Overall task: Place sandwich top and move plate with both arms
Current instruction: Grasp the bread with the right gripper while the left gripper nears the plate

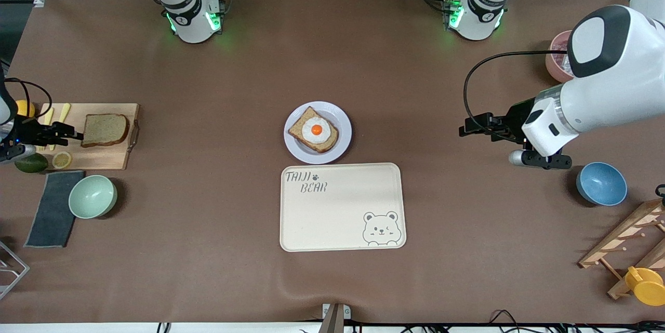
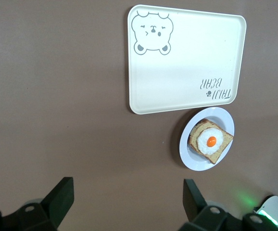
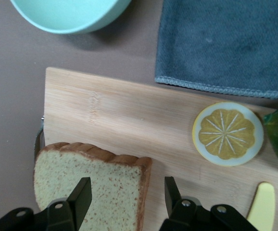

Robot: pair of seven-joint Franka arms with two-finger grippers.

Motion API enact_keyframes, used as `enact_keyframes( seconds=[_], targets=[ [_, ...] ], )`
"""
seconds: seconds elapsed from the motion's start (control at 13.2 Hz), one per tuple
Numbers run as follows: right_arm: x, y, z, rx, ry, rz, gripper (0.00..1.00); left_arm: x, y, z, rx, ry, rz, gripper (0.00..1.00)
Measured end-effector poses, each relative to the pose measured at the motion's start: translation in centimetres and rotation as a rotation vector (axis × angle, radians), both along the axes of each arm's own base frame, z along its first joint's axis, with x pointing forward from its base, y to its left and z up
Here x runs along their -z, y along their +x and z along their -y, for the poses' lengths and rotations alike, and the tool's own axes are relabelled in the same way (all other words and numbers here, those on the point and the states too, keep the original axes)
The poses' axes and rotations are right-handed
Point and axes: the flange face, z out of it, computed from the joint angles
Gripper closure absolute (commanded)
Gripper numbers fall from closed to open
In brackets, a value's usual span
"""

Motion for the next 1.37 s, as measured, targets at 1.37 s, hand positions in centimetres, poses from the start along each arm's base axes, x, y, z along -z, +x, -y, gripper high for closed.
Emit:
enact_keyframes(
  seconds=[1.37],
  targets=[
    [3.1,-1.9,-0.3,0.042,0.016,-0.024,0.62,2.2,0.1,1.3,-0.083,-0.136,-0.004,0.00]
  ],
)
